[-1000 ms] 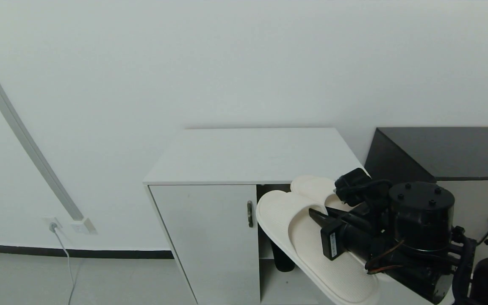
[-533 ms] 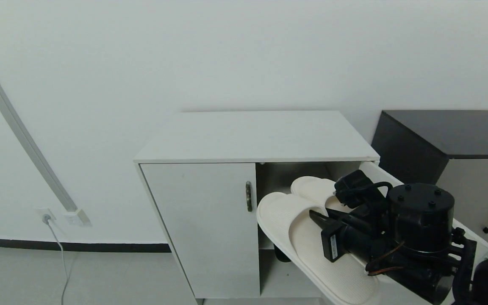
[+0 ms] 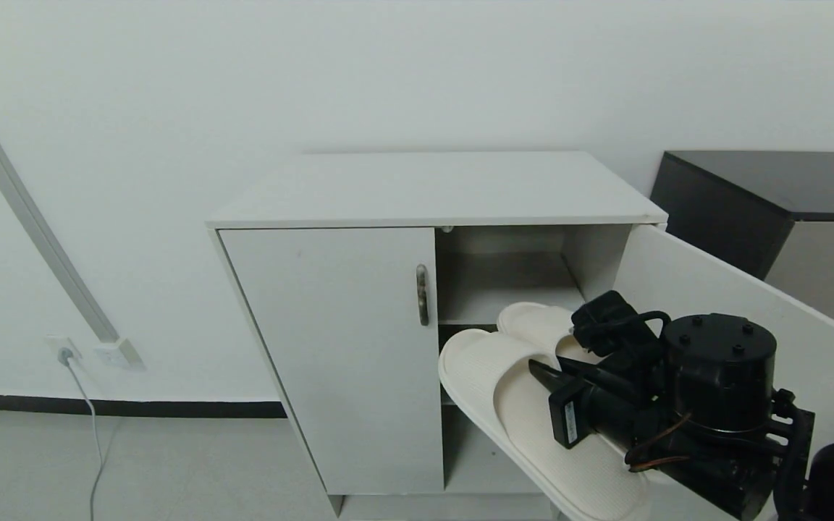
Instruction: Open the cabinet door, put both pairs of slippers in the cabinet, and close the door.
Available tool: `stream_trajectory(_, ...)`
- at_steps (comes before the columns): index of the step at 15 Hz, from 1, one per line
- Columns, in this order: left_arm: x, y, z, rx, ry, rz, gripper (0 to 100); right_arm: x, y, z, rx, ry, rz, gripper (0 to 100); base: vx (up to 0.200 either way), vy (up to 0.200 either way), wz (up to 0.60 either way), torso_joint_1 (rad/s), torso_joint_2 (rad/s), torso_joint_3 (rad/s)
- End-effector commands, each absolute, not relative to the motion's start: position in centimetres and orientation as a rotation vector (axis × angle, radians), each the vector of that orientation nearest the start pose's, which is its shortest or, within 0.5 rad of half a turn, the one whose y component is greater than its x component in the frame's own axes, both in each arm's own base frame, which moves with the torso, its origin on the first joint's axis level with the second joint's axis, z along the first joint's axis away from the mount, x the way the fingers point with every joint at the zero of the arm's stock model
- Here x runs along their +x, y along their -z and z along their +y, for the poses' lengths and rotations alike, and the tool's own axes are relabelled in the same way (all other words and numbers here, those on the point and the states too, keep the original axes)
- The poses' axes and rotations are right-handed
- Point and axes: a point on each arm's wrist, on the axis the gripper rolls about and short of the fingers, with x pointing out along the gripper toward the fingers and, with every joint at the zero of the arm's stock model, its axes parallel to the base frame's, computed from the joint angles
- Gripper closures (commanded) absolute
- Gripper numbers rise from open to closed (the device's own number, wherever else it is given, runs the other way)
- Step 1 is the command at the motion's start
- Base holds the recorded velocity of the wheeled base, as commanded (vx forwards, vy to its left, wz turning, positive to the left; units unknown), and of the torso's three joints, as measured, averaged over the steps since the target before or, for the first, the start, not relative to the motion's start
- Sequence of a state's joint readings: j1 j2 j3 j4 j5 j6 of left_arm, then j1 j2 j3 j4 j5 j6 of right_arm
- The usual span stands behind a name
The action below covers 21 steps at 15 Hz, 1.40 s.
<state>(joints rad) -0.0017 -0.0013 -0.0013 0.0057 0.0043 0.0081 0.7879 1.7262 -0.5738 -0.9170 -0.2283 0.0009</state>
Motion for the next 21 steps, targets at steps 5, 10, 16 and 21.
stream_trajectory(5, -2.29, -7.53, 0.01, 0.009, -0.003, 0.005, 100, 20.48, -14.29, 19.95, -0.117, -0.559, 0.210, 100, 0.000, 0.000, 0.00, -0.129, 0.46, 0.339)
stream_trajectory(10, -2.29, -7.53, 0.01, 0.009, -0.003, 0.005, 100, 20.47, -14.34, 19.93, -0.117, -0.559, 0.209, 100, 0.000, 0.000, 0.00, -0.068, 0.45, 0.372)
stream_trajectory(16, -2.29, -7.53, 0.01, 0.008, -0.003, 0.005, 100, 20.32, -14.19, 19.78, -0.113, -0.558, 0.199, 100, 0.000, 0.000, 0.00, -0.007, 0.16, 0.149)
stream_trajectory(21, -2.29, -7.53, 0.02, 0.009, -0.005, 0.005, 100, 20.45, -13.88, 19.85, -0.126, -0.557, 0.206, 100, 0.000, 0.000, 0.00, -0.001, 0.06, 0.058)
